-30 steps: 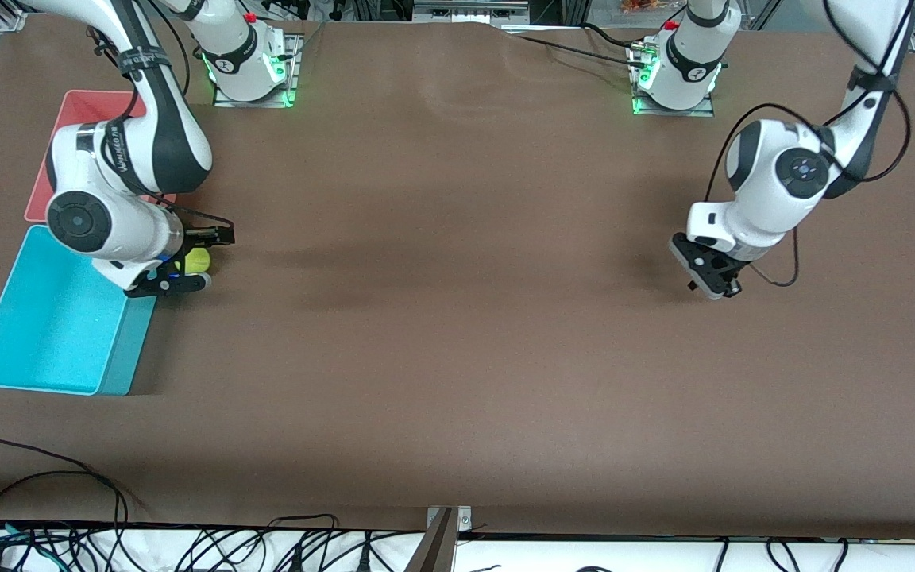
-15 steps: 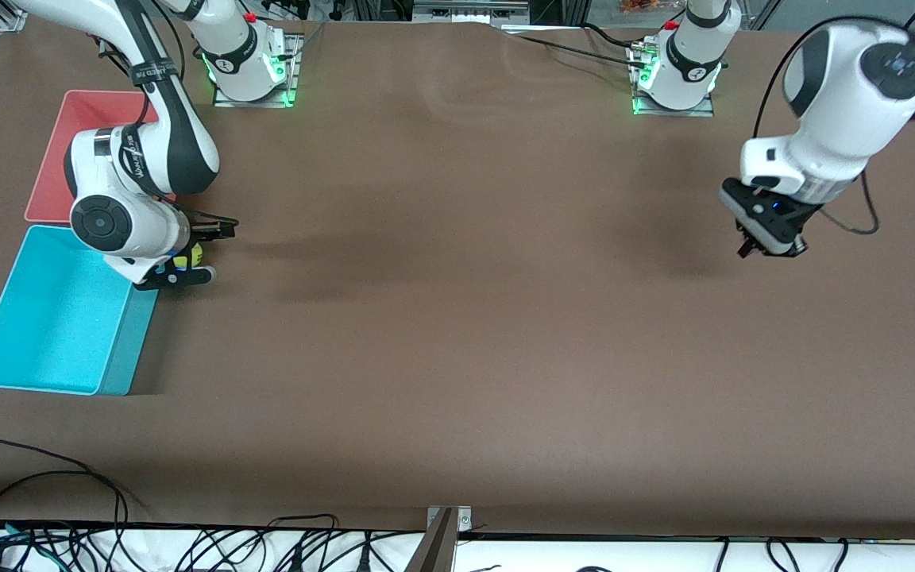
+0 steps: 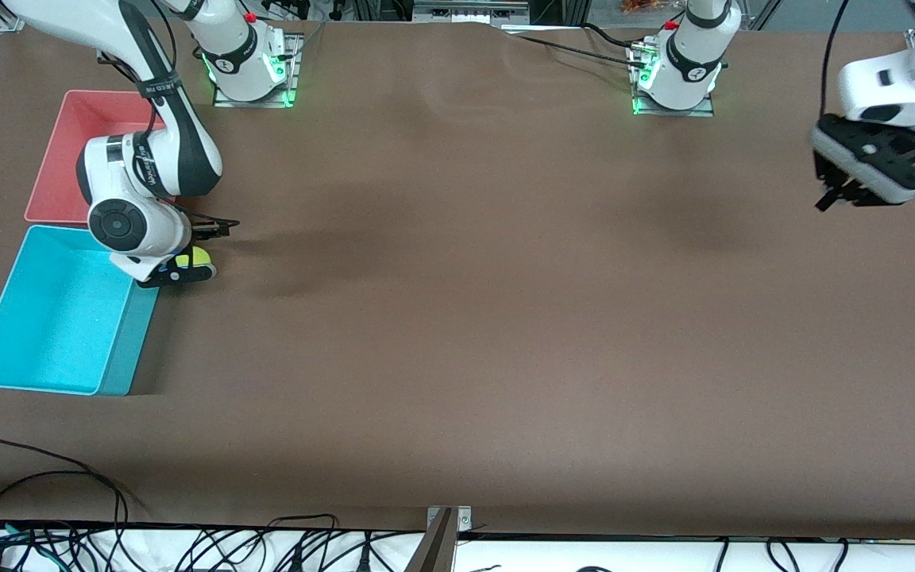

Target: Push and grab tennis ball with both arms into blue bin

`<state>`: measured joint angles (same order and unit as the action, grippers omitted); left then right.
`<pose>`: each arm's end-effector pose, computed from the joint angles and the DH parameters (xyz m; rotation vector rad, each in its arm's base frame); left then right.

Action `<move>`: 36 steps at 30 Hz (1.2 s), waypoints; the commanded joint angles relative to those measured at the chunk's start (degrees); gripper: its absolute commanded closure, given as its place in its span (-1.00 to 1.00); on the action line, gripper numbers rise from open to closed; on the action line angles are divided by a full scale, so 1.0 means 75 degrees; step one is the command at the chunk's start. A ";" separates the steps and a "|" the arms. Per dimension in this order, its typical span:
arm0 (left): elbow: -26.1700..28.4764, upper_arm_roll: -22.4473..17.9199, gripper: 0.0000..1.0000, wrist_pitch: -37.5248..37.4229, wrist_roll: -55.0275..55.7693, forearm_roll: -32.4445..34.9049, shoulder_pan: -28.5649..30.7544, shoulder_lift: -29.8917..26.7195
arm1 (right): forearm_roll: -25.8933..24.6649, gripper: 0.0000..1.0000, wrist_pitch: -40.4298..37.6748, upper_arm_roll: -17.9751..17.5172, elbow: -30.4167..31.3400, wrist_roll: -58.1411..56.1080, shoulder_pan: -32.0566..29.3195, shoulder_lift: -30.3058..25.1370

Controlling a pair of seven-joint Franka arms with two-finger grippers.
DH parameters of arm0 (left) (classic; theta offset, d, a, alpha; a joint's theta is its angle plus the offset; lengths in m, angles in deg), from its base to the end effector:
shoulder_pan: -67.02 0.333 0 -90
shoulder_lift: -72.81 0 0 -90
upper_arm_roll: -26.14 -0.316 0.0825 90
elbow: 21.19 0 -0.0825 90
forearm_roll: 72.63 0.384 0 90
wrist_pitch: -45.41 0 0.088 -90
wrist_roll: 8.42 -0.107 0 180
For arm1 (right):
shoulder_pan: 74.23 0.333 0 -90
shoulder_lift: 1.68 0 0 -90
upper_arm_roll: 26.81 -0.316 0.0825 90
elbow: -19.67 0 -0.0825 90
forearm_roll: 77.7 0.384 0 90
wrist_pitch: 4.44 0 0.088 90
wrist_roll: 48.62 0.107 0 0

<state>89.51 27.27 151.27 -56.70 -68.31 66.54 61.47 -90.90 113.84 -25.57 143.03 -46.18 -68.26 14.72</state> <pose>0.5106 -0.0092 0.5819 -2.7310 1.2975 -0.1110 0.5224 0.0311 0.2422 2.8730 0.2705 -0.5284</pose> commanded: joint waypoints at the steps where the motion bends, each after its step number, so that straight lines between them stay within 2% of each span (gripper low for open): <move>1: -0.0837 -0.0011 1.00 -0.0977 0.0635 0.0105 -0.0017 0.0047 | -0.0349 -1.00 0.0717 0.0139 0.0262 -0.0068 -0.0081 0.0168; 4: -0.1142 0.0001 1.00 -0.1387 0.1139 0.0105 -0.0040 0.0012 | -0.0571 -1.00 0.0905 0.0150 0.0262 -0.0068 -0.0093 0.0251; 15: -0.2303 -0.0034 1.00 -0.2934 0.2674 -0.0317 -0.0041 -0.0058 | -0.0572 -1.00 0.1667 0.0162 0.0238 -0.0056 -0.0105 0.0567; 21: -0.2362 -0.0163 1.00 -0.3169 0.4057 -0.0821 -0.0041 -0.0058 | -0.0619 -0.72 0.1702 0.0185 0.0238 -0.0103 -0.0116 0.0696; 27: -0.2362 -0.0163 1.00 -0.3345 0.5299 -0.0856 -0.0041 -0.0058 | -0.0607 -0.55 0.1983 0.0291 0.0192 -0.0161 -0.0163 0.0907; 30: -0.2362 -0.0175 1.00 -0.3357 0.5360 -0.0856 -0.0052 -0.0058 | -0.0607 -0.33 0.1960 0.0291 0.0192 -0.0162 -0.0198 0.0896; 33: -0.2362 -0.0221 1.00 -0.3369 0.5383 -0.0856 -0.0052 -0.0058 | -0.0607 -0.02 0.1948 0.0279 0.0180 -0.0173 -0.0198 0.0849; 34: -0.2362 -0.0222 0.80 -0.3369 0.5441 -0.0856 -0.0052 -0.0058 | -0.0549 0.16 0.1914 0.0268 0.0122 -0.0150 -0.0198 0.0744; 36: -0.2350 -0.0233 0.52 -0.3369 0.5430 -0.0856 -0.0052 -0.0058 | -0.0513 0.17 0.1844 0.0279 0.0098 -0.0138 -0.0198 0.0685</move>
<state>72.96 26.15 127.22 -17.43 -73.62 66.34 60.59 -94.51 127.78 -23.32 144.26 -46.76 -69.22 21.26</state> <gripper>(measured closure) 0.991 0.352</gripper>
